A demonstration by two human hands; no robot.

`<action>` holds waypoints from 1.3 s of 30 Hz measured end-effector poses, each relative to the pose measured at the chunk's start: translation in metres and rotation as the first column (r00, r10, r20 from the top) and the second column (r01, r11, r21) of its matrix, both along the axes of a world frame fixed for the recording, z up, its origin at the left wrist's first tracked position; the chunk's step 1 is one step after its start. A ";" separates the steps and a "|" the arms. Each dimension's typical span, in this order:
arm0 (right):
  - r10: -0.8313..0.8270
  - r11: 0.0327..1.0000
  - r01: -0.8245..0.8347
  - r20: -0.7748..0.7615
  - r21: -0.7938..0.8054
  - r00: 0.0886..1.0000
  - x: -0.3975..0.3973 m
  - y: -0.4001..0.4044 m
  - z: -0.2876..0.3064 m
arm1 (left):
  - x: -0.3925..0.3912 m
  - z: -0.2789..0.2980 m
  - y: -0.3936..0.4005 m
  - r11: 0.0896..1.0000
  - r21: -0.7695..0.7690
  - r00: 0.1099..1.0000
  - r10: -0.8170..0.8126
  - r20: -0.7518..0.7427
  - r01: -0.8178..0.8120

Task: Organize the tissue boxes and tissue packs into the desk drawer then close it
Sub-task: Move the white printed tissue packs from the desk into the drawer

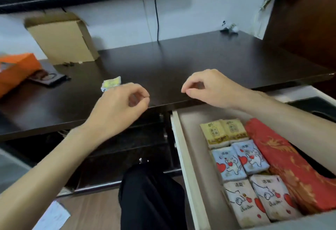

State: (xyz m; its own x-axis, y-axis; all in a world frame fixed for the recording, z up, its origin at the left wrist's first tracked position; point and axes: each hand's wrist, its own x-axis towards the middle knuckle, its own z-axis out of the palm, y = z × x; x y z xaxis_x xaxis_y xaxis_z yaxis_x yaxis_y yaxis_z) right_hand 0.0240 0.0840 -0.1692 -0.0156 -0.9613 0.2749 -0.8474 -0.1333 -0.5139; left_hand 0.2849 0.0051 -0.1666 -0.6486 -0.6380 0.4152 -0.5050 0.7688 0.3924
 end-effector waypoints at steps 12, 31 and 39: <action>-0.038 0.999 0.033 0.122 0.043 0.992 0.056 -0.128 -0.023 | 0.050 -0.004 -0.161 0.920 0.225 0.921 0.249 0.301 -0.322; 0.022 0.999 -0.019 -0.086 0.026 0.996 -0.020 -0.031 -0.019 | -0.070 -0.019 -0.059 0.973 0.140 0.979 -0.195 0.064 0.185; -0.005 0.999 0.002 -0.067 -0.052 0.998 -0.042 0.048 -0.015 | -0.054 -0.017 0.011 0.940 0.145 0.950 -0.296 -0.099 0.308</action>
